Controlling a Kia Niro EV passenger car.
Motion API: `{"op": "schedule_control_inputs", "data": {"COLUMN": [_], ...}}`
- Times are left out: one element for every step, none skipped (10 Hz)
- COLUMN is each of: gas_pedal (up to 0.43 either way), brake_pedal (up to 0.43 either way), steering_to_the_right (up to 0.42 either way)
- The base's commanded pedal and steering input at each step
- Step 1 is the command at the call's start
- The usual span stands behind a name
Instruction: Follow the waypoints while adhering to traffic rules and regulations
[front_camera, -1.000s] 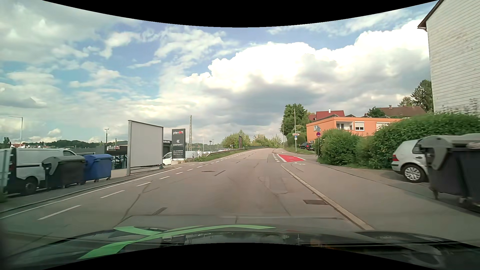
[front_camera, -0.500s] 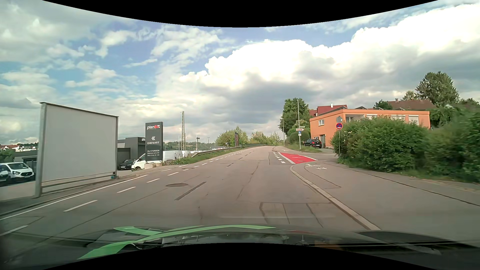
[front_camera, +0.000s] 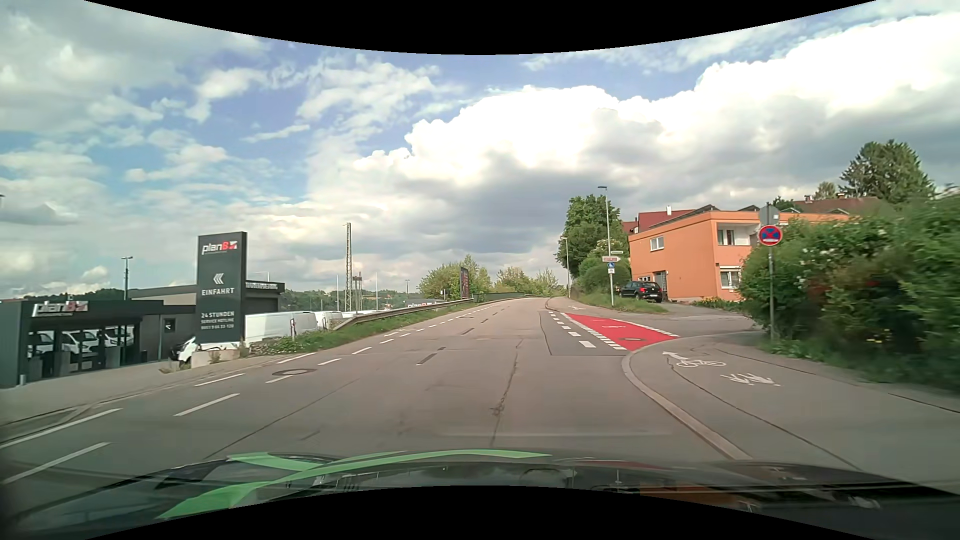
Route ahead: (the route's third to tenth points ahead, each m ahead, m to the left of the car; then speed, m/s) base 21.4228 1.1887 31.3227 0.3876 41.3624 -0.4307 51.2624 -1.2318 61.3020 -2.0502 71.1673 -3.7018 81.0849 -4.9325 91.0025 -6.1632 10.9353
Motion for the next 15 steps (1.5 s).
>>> {"op": "schedule_control_inputs", "data": {"gas_pedal": [0.169,0.169,0.169,0.169,0.169,0.169,0.169,0.169,0.169,0.169,0.169,0.169,0.157,0.169,0.169], "brake_pedal": [0.0,0.0,0.0,0.0,0.0,0.0,0.0,0.0,0.0,0.0,0.0,0.0,0.0,0.0,0.0], "steering_to_the_right": [0.012,0.014,0.014,0.014,0.014,0.013,0.011,0.01,0.009,0.008,0.007,0.007,0.007,0.008,0.007]}}
